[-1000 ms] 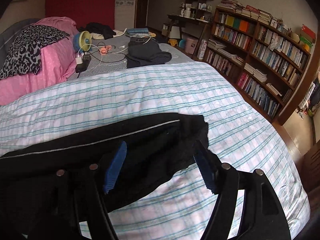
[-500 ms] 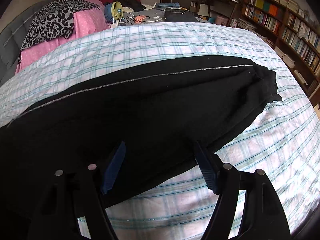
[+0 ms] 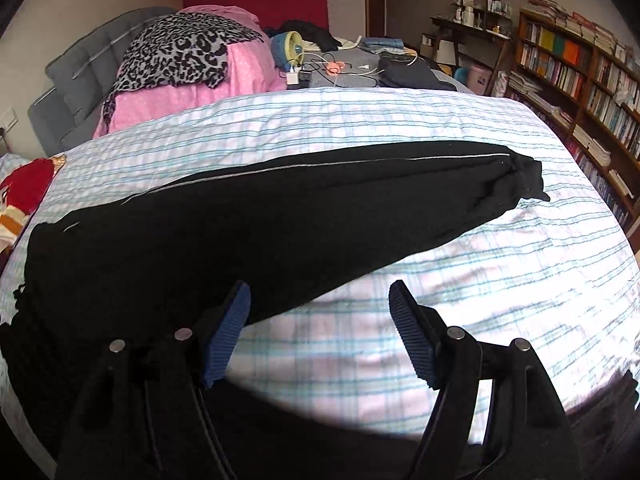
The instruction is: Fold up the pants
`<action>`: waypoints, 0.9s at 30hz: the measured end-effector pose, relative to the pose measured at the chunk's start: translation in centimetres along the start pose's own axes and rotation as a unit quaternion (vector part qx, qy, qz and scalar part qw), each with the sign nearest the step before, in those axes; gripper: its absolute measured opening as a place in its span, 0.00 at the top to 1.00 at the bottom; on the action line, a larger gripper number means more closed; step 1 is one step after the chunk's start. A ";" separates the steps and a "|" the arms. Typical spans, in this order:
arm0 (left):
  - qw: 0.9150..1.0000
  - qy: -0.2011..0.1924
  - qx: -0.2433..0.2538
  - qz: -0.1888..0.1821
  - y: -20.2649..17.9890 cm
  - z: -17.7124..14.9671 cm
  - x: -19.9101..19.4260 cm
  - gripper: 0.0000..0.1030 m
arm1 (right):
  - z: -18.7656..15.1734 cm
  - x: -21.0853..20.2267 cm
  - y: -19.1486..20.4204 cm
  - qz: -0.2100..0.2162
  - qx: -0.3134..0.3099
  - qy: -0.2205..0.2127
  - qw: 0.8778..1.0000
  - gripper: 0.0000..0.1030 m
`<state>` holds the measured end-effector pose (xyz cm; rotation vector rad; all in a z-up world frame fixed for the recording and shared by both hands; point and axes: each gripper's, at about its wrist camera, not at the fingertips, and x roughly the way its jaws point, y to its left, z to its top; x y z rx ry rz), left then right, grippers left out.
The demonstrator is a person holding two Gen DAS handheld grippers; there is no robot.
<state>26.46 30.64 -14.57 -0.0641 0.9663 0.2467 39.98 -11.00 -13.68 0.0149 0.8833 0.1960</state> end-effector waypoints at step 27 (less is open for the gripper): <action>0.997 0.030 0.044 0.054 -0.8 -7.1 0.7 0.24 | -15.1 -5.6 11.5 0.032 -0.121 0.054 0.991 0.20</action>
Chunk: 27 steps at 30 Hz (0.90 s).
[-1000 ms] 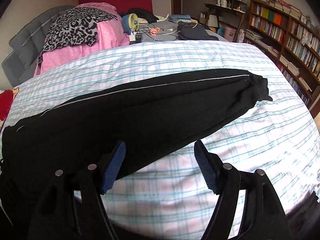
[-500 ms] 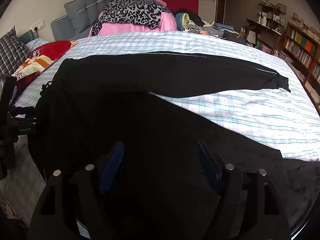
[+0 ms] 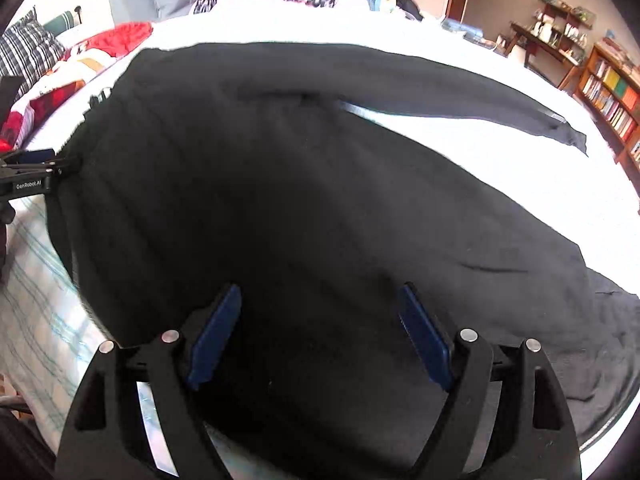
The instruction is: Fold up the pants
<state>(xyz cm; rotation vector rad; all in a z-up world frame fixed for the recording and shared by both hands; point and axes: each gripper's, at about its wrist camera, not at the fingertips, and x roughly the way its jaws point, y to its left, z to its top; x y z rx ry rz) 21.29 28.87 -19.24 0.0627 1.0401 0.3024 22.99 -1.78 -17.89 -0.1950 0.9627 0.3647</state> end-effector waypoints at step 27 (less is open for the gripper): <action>0.999 -0.011 0.038 -0.020 -4.9 0.3 -2.2 0.24 | -5.4 -7.1 -25.5 -0.214 0.213 -0.027 0.953 0.20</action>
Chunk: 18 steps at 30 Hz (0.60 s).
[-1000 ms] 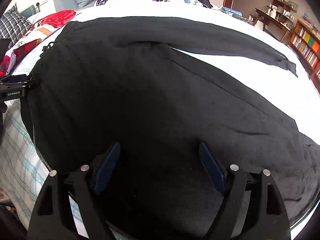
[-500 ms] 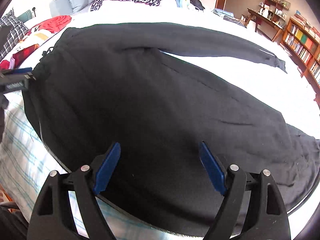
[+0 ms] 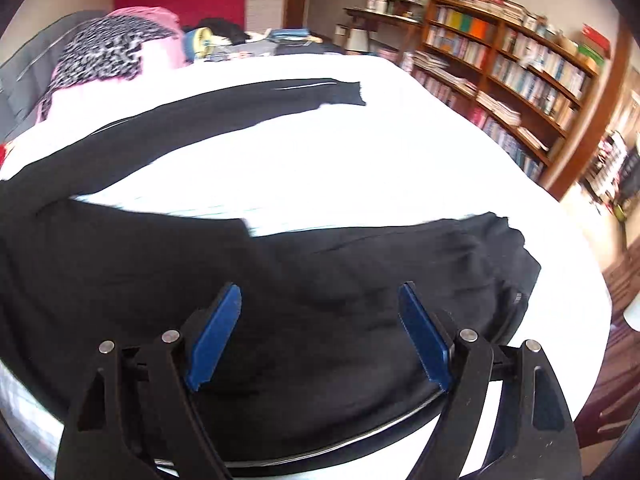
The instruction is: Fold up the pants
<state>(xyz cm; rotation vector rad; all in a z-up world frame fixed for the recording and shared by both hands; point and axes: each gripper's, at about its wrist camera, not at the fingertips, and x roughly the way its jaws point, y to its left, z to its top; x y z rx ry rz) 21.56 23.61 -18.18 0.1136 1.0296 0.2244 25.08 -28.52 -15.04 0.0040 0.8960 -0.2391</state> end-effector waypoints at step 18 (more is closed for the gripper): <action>0.999 0.031 0.026 0.026 -6.2 8.0 5.4 0.22 | 1.3 10.0 -14.5 -0.110 0.080 0.057 0.989 0.09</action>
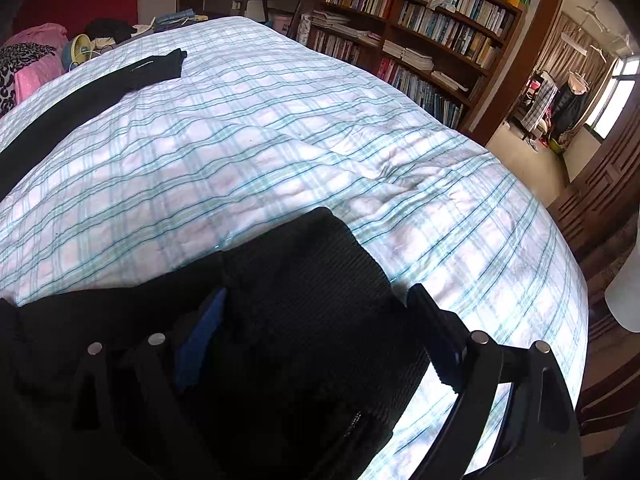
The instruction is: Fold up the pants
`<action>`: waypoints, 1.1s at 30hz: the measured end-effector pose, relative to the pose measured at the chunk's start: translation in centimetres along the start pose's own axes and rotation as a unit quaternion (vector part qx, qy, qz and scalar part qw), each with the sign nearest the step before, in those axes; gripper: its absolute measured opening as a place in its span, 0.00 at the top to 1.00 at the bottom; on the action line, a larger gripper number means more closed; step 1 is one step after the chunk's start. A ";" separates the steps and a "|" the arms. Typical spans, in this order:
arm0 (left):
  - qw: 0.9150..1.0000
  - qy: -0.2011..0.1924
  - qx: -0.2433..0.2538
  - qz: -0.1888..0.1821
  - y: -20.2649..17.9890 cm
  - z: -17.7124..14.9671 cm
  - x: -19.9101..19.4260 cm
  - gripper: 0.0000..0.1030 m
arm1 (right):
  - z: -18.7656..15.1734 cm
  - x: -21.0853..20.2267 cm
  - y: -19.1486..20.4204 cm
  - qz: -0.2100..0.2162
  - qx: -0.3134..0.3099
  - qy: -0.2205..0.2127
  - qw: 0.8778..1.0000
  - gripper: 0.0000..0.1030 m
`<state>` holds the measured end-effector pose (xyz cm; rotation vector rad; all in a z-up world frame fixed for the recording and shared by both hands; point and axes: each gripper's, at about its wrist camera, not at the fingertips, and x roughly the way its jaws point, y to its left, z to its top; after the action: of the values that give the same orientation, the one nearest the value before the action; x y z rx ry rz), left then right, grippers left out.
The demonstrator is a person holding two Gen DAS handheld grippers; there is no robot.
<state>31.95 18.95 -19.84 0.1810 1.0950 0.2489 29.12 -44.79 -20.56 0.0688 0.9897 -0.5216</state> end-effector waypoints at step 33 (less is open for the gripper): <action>0.985 0.035 -0.086 -0.148 9.6 -0.4 -3.4 0.18 | 15.1 -1.8 17.3 0.153 -0.017 -0.027 0.988 0.09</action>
<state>29.05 27.18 -14.57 -0.1458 1.1490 0.0832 47.82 -33.27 -13.74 0.1721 0.9140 -0.2229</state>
